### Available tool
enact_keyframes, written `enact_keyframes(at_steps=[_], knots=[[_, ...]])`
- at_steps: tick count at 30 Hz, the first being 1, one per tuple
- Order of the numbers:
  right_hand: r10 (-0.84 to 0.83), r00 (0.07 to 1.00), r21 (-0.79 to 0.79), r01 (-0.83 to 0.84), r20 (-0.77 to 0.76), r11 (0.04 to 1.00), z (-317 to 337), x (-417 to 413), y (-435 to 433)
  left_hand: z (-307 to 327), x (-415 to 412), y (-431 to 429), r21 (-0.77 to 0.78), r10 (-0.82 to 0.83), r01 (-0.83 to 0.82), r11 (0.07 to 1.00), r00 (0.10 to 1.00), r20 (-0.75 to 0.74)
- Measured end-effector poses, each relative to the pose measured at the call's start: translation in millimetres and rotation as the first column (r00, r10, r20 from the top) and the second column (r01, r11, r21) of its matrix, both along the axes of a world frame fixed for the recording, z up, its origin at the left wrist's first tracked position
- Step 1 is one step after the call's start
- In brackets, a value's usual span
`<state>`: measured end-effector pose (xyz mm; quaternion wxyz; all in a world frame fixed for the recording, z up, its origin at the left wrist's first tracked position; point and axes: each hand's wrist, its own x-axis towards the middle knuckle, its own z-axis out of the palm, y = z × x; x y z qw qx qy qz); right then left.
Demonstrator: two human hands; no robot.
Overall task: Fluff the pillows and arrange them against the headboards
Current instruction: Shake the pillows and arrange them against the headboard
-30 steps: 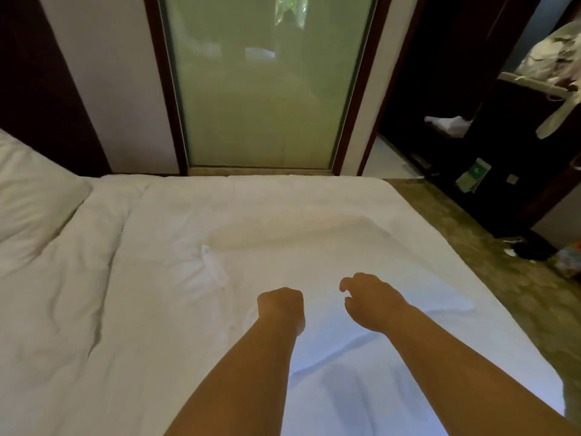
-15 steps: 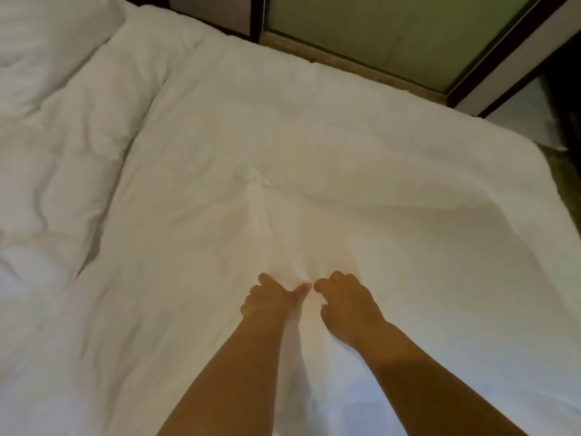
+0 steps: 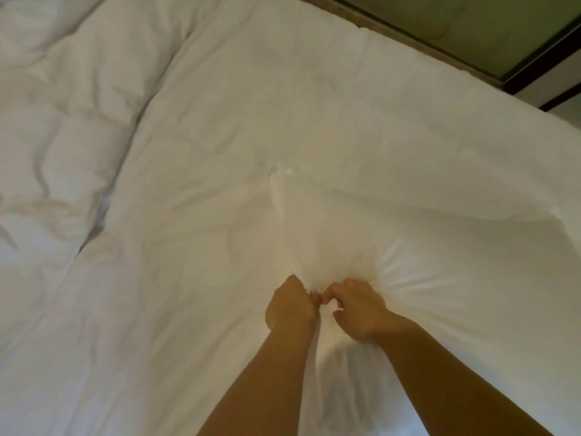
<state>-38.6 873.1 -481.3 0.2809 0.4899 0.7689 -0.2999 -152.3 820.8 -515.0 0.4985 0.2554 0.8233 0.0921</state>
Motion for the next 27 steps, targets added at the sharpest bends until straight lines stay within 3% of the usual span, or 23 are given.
enact_keyframes(at_steps=[6,9,11,13,17,20,24,27], knots=[[0.047,0.998,0.001,-0.047,-0.048,0.999,7.3,7.8,-8.0,13.9,10.4,-4.6,0.083,-0.140,0.151,0.985,0.982,-0.128],[0.005,0.979,-0.066,-0.019,-0.204,0.998,31.9,13.0,-5.6,41.4,13.8,-9.1,0.101,-0.245,0.269,0.958,0.948,-0.205],[-0.034,0.942,0.015,0.041,-0.335,0.999,61.3,12.7,-1.2,73.2,19.9,-8.7,0.107,-0.315,0.351,0.930,0.913,-0.258],[0.083,0.903,0.223,0.014,-0.421,0.975,97.0,11.5,6.0,111.5,31.8,-5.5,0.137,-0.365,0.425,0.895,0.873,-0.323],[0.443,0.847,0.453,-0.285,-0.293,0.845,170.7,27.6,28.1,190.8,61.6,-0.8,0.187,-0.397,0.518,0.835,0.801,-0.447],[0.593,0.794,0.586,-0.417,-0.137,0.695,219.7,57.1,45.2,246.5,82.8,0.3,0.244,-0.349,0.513,0.823,0.796,-0.495],[0.638,0.767,0.751,-0.378,-0.073,0.541,290.4,102.0,54.1,325.9,114.3,7.0,0.313,-0.293,0.566,0.763,0.733,-0.613],[0.686,0.722,0.910,-0.220,-0.091,0.352,353.8,131.1,62.9,399.0,134.1,19.3,0.301,-0.247,0.624,0.721,0.638,-0.730]])
